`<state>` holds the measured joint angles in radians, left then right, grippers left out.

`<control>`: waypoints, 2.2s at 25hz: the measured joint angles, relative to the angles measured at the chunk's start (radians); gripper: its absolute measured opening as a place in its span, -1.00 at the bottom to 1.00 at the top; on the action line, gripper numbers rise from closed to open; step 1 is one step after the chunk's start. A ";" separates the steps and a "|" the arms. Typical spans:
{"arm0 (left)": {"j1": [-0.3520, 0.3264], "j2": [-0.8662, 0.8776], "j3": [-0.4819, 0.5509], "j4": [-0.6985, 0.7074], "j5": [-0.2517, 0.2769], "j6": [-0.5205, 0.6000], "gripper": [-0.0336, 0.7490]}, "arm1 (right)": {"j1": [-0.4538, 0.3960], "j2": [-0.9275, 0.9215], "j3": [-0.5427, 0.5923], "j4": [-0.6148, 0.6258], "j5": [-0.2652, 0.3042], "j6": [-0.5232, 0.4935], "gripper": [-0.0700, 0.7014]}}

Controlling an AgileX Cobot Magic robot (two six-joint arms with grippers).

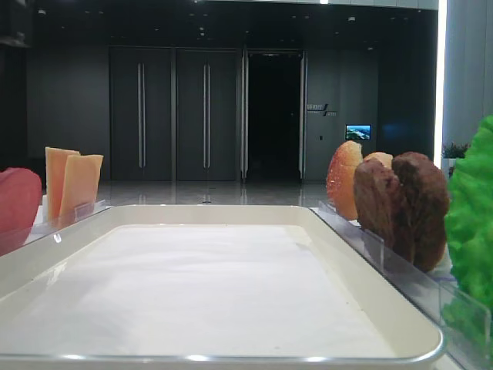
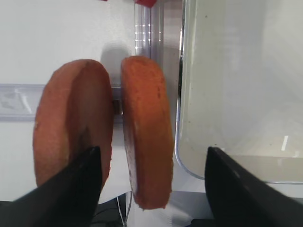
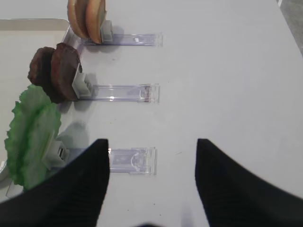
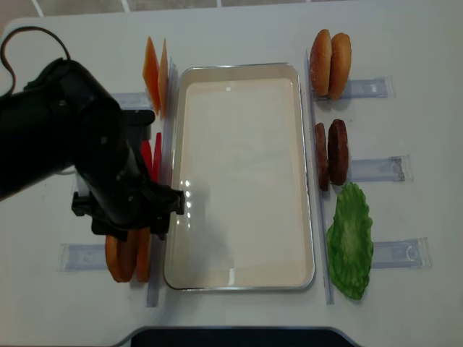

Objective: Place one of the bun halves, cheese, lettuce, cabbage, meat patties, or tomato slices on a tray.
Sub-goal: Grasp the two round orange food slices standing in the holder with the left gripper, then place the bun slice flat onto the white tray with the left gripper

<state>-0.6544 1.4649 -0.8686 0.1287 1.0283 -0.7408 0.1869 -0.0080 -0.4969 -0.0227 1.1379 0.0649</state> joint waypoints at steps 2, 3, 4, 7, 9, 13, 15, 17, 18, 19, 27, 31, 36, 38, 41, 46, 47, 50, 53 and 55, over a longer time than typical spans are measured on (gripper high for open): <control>0.000 0.013 0.000 0.002 0.000 0.000 0.41 | 0.000 0.000 0.000 0.000 0.000 0.000 0.26; 0.000 0.019 0.000 0.005 -0.001 0.000 0.41 | 0.000 0.000 0.000 0.000 0.000 0.000 0.26; 0.000 0.026 0.000 0.006 -0.001 0.000 0.41 | 0.000 0.000 0.000 0.000 0.000 0.000 0.26; 0.000 0.040 -0.001 0.009 -0.002 0.002 0.41 | 0.000 0.000 0.000 0.000 0.000 0.000 0.26; 0.000 0.046 -0.001 0.010 -0.003 0.012 0.41 | 0.000 0.000 0.000 0.000 0.000 0.000 0.26; 0.000 0.046 -0.001 0.010 0.000 0.018 0.40 | 0.000 0.000 0.000 0.000 0.000 0.000 0.26; 0.000 0.046 -0.001 0.010 0.011 0.018 0.34 | 0.000 0.000 0.000 0.000 0.000 0.000 0.26; 0.000 0.046 -0.002 0.011 0.030 0.018 0.21 | 0.000 0.000 0.000 0.000 0.000 0.000 0.26; 0.000 0.046 -0.002 0.011 0.040 0.018 0.14 | 0.000 0.000 0.000 0.000 0.000 0.000 0.26; 0.000 0.046 -0.002 0.012 0.047 0.019 0.07 | 0.000 0.000 0.000 0.000 0.000 0.000 0.26; 0.000 0.046 -0.002 0.028 0.060 0.019 -0.51 | 0.000 0.000 0.000 0.000 0.000 0.000 0.26; 0.000 0.046 -0.002 0.030 0.063 0.019 -0.55 | 0.000 0.000 0.000 0.000 0.000 0.000 0.26; 0.000 0.044 -0.002 0.030 0.095 0.019 -0.55 | 0.000 0.000 0.000 0.000 0.000 0.000 0.26; 0.000 0.032 -0.002 0.030 0.112 0.019 -0.55 | 0.000 0.000 0.000 0.000 0.000 0.000 0.26; 0.000 -0.004 -0.002 0.031 0.133 0.013 -0.55 | 0.000 0.000 0.000 0.000 0.000 0.000 0.26; 0.000 -0.057 -0.002 0.033 0.150 -0.001 -0.55 | 0.000 0.000 0.000 0.000 0.000 0.000 0.26; 0.000 -0.066 -0.002 0.033 0.154 -0.001 -0.55 | 0.000 0.000 0.000 0.000 0.000 0.000 0.26; 0.000 -0.089 -0.002 0.033 0.159 -0.017 -0.55 | 0.000 0.000 0.000 0.000 0.000 0.000 0.26; 0.000 -0.109 -0.005 0.033 0.161 -0.024 -0.55 | 0.000 0.000 0.000 0.000 0.000 0.000 0.26; 0.000 -0.114 -0.018 0.032 0.164 -0.024 -0.55 | 0.000 0.000 0.000 0.000 0.000 0.000 0.26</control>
<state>-0.6544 1.3510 -0.8864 0.1607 1.1919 -0.7649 0.1869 -0.0080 -0.4969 -0.0227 1.1379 0.0649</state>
